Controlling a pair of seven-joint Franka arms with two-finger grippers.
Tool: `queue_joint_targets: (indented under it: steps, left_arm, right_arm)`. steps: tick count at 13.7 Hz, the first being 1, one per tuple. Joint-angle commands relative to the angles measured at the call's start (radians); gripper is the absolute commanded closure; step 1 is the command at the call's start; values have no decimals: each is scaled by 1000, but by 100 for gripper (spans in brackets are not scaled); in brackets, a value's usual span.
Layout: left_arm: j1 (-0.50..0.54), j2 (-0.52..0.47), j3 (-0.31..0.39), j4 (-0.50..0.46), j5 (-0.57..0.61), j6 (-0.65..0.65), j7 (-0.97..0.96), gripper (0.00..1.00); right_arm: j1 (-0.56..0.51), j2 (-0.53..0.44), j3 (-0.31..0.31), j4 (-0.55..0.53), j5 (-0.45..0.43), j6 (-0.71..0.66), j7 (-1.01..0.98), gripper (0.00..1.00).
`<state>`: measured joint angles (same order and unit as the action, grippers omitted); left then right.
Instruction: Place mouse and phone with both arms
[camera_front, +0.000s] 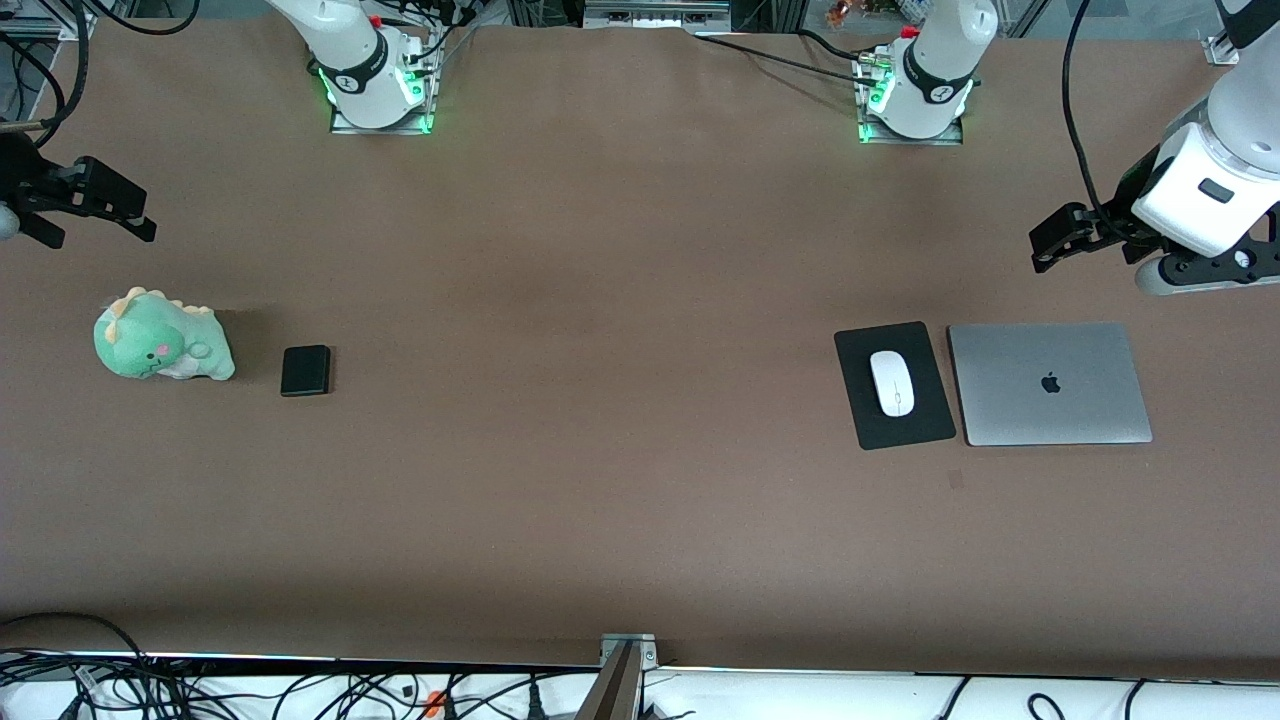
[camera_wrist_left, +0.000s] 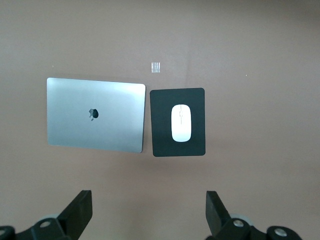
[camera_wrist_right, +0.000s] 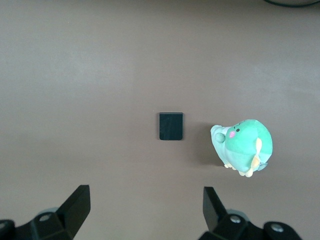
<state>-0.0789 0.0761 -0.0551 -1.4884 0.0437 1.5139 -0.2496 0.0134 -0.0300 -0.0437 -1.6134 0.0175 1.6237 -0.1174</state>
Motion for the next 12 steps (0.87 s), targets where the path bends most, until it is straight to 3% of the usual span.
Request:
queue_joint_targets:
  steps: [1, 12]
  left_arm:
    - [-1, -2, 4, 10, -24, 2, 6, 0]
    - [1, -2, 4, 8, -24, 3, 7, 0]
  right_arm:
    - [-12, 7, 8, 9, -4, -1, 13, 0]
    - [-12, 10, 8, 10, -8, -7, 70, 0]
